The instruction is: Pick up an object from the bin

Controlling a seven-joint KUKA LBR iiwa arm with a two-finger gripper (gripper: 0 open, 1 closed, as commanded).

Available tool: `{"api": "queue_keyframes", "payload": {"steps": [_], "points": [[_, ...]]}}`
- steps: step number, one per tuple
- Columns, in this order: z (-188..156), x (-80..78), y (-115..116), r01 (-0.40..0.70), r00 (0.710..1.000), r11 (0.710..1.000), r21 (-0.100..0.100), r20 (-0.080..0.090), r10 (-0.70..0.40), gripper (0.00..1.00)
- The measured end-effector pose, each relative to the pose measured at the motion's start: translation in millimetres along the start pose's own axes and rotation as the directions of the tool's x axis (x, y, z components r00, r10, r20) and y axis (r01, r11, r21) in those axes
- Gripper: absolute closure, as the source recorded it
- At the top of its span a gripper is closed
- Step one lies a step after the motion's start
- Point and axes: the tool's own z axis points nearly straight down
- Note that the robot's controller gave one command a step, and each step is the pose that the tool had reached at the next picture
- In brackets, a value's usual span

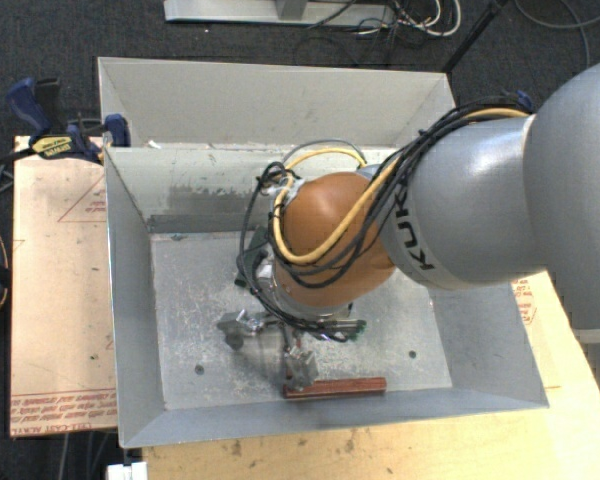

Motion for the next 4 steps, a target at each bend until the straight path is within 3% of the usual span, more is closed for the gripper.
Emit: {"api": "queue_keyframes", "payload": {"steps": [1,2,3,4], "points": [[-2,6.0,-19,-0.114,0.993,0.993,0.005,0.005,0.114,0.00],[-4,20.6,-17,-0.156,0.988,0.988,0.001,0.002,0.156,0.00],[24,10.1,-22,0.197,0.980,0.980,0.002,0.002,-0.197,1.00],[24,10.0,-22,0.198,0.980,0.980,0.002,0.002,-0.198,1.00]]}}
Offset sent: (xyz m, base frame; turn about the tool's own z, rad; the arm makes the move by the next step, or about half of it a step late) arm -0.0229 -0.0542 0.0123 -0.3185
